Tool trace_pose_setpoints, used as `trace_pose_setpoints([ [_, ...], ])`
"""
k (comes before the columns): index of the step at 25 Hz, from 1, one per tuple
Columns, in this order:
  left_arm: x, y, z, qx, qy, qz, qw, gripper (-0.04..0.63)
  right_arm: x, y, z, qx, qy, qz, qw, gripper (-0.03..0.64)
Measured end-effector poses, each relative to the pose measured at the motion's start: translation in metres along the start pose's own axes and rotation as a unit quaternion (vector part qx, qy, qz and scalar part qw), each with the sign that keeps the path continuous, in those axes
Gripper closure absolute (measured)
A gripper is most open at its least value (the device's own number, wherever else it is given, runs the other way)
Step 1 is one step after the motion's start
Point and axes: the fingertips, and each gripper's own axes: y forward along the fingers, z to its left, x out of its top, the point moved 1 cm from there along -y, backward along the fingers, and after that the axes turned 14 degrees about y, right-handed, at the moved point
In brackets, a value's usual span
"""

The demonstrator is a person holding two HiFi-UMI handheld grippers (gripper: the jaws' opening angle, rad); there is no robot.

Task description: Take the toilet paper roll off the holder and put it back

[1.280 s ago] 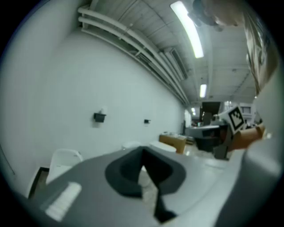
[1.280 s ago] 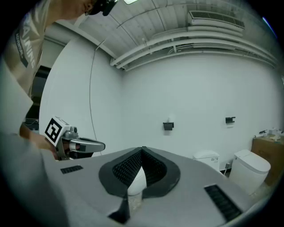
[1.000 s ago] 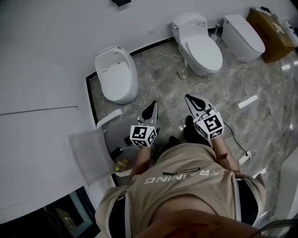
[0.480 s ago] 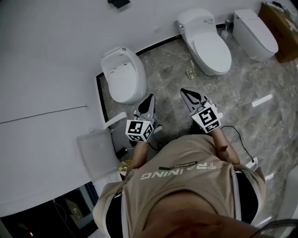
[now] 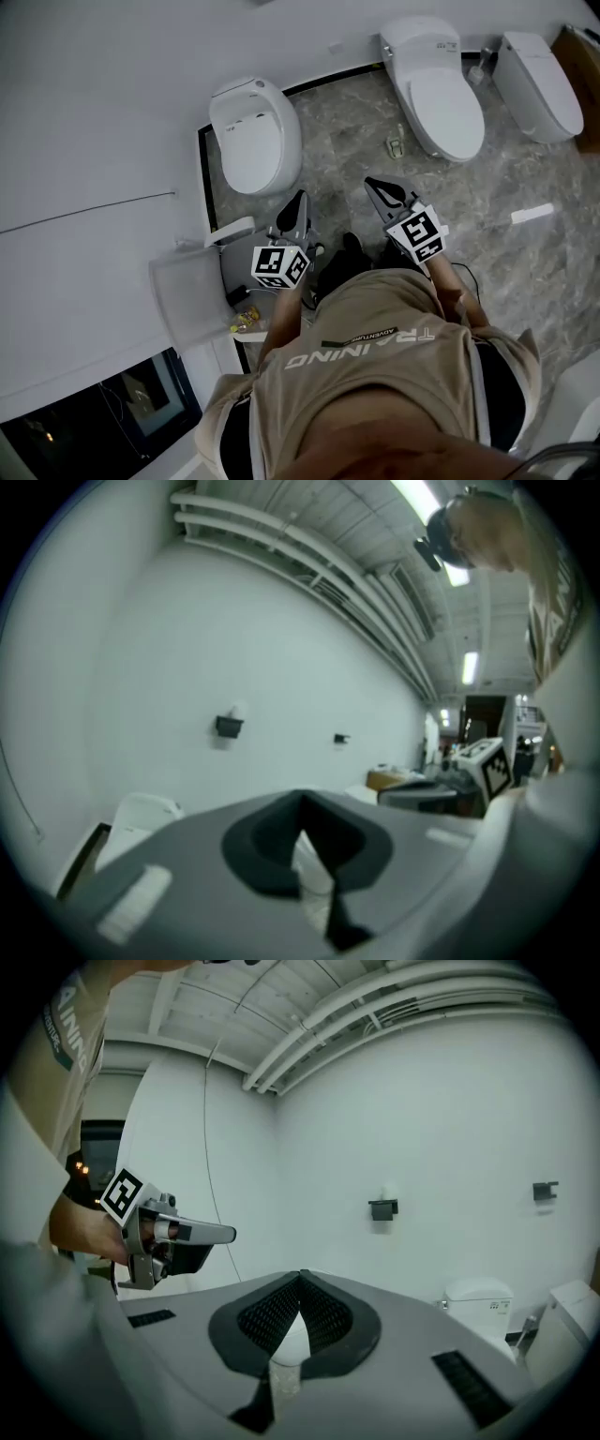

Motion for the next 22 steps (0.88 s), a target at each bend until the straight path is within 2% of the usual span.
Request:
trace_pose_setpoints([
  [4,-0.017,0.003,0.046,0.024,-0.006,0.021,0.9995,0.597,-0.007,0.037,-0.004,-0.001,-0.018,0.028,0.999,0.604],
  [7,-0.026,0.023,0.076,0.024,-0.013,0.02,0.9994,0.595,-0.001,0.065,-0.01,0.002,-0.001,0.029,1.0,0.604],
  [12,0.002,0.077,0.126,0.005,-0.003,-0.026,0.9996,0.595,0.041,0.113,-0.025,-0.004,0.016,0.016,1.0,0.603],
  [16,0.017,0.118,0.167,-0.008,0.003,-0.052,0.9986,0.595,0.077,0.156,-0.039,-0.031,-0.037,0.011,0.999,0.603],
  [19,0.023,0.14,0.187,-0.033,0.001,-0.062,0.9975,0.597,0.095,0.183,-0.044,-0.057,-0.083,0.016,0.995,0.603],
  [22,0.024,0.163,0.206,-0.043,-0.007,-0.07,0.9966,0.595,0.107,0.204,-0.058,-0.073,-0.049,0.001,0.996,0.603],
])
